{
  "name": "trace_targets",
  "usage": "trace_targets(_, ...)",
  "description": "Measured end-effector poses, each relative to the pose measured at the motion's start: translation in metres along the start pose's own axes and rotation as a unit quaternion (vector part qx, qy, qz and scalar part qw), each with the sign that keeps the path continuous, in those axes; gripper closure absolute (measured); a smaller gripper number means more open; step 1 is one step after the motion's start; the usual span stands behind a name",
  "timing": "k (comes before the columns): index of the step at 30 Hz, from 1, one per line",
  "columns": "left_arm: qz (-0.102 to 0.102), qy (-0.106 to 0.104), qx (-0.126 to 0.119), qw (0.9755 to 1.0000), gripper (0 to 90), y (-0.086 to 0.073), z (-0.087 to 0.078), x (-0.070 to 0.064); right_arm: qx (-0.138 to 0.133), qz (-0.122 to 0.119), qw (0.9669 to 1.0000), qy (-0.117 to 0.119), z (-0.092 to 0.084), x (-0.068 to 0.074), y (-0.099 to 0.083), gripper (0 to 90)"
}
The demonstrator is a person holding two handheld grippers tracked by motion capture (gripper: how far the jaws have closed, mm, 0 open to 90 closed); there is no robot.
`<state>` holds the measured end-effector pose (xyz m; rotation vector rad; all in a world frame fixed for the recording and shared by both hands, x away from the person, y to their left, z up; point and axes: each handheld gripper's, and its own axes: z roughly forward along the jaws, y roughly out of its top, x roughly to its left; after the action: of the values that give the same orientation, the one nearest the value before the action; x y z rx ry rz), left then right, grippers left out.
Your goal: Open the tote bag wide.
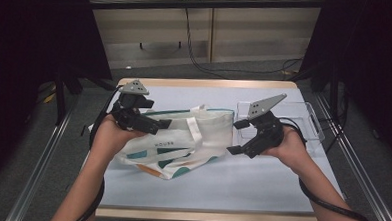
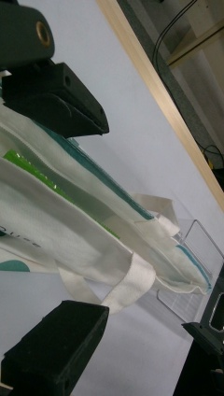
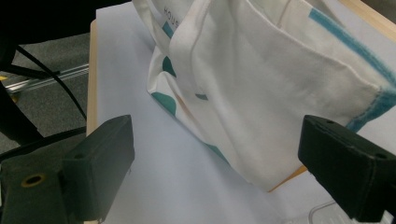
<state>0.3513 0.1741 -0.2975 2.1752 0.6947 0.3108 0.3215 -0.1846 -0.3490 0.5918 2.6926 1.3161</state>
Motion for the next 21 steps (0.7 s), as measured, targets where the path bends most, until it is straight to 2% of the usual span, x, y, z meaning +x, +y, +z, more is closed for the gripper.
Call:
trace_targets(3,0.003,0.006,0.004,1.0000,11.1,0.001,0.002,0.002,0.000,-0.001,1.0000,0.000,0.001,-0.001,0.005,10.7)
trace_targets(4,-0.003,0.010,0.002,0.9999,11.1,0.001,0.003,0.002,0.000,-0.001,1.0000,0.000,0.002,-0.001,0.008,10.9)
trace_targets(5,0.002,0.007,0.006,1.0000,11.1,0.001,0.002,0.004,0.000,-0.001,1.0000,0.000,0.002,-0.001,0.008,10.9)
trace_targets(6,-0.004,0.007,0.002,1.0000,11.1,0.001,0.004,0.005,-0.001,-0.001,1.0000,0.001,0.003,-0.002,0.009,11.0)
trace_targets(14,0.002,0.010,0.011,0.9999,11.1,0.004,0.005,0.011,0.001,-0.008,1.0000,0.002,0.006,-0.004,0.019,12.8)
trace_targets(17,-0.007,0.014,0.006,0.9999,11.1,0.004,0.005,0.015,0.002,-0.014,0.9999,0.002,0.007,-0.005,0.022,13.8)
trace_targets(21,-0.008,0.016,0.009,0.9998,11.5,0.005,0.005,0.020,-0.001,-0.018,0.9998,0.001,0.007,-0.006,0.027,15.0)
